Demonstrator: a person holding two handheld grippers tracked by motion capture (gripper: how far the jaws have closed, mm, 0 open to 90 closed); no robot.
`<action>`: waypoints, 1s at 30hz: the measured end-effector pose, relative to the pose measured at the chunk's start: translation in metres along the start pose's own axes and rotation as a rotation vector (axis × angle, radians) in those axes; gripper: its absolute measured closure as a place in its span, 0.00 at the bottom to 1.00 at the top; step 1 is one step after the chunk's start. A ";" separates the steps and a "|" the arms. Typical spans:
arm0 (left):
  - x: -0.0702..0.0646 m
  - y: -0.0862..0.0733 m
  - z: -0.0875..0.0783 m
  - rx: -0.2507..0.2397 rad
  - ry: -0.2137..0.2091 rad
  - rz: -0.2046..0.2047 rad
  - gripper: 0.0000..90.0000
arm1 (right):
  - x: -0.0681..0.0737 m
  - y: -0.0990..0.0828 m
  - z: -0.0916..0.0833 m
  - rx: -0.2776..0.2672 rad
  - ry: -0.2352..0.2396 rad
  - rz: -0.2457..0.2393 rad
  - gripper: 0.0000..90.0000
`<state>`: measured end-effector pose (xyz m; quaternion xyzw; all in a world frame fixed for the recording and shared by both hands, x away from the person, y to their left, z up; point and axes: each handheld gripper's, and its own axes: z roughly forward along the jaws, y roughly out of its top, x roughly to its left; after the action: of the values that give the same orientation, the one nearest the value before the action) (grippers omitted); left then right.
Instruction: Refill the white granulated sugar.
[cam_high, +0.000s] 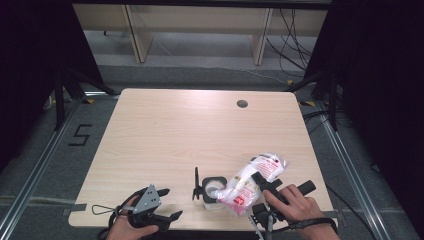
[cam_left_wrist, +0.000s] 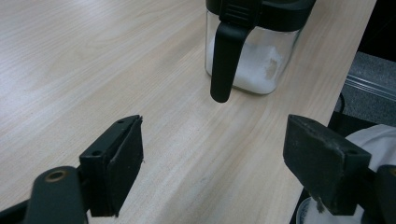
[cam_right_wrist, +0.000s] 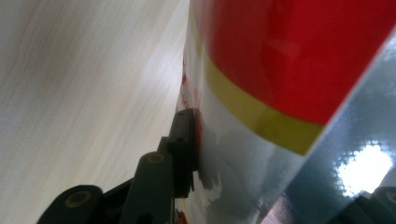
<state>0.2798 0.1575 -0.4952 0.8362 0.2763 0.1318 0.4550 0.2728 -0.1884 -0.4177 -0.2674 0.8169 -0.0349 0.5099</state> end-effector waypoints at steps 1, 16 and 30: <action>0.000 0.000 0.000 0.001 -0.006 -0.003 0.22 | 0.001 -0.001 0.002 0.005 0.005 0.024 0.75; -0.001 0.000 -0.001 -0.005 0.007 0.005 0.22 | 0.003 -0.007 0.002 0.035 -0.020 0.017 0.76; -0.001 0.001 0.000 -0.014 0.001 -0.003 0.22 | -0.004 -0.002 -0.004 0.085 -0.059 -0.090 0.76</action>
<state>0.2790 0.1566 -0.4946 0.8325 0.2769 0.1338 0.4609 0.2718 -0.1895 -0.4119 -0.2827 0.7866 -0.0845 0.5425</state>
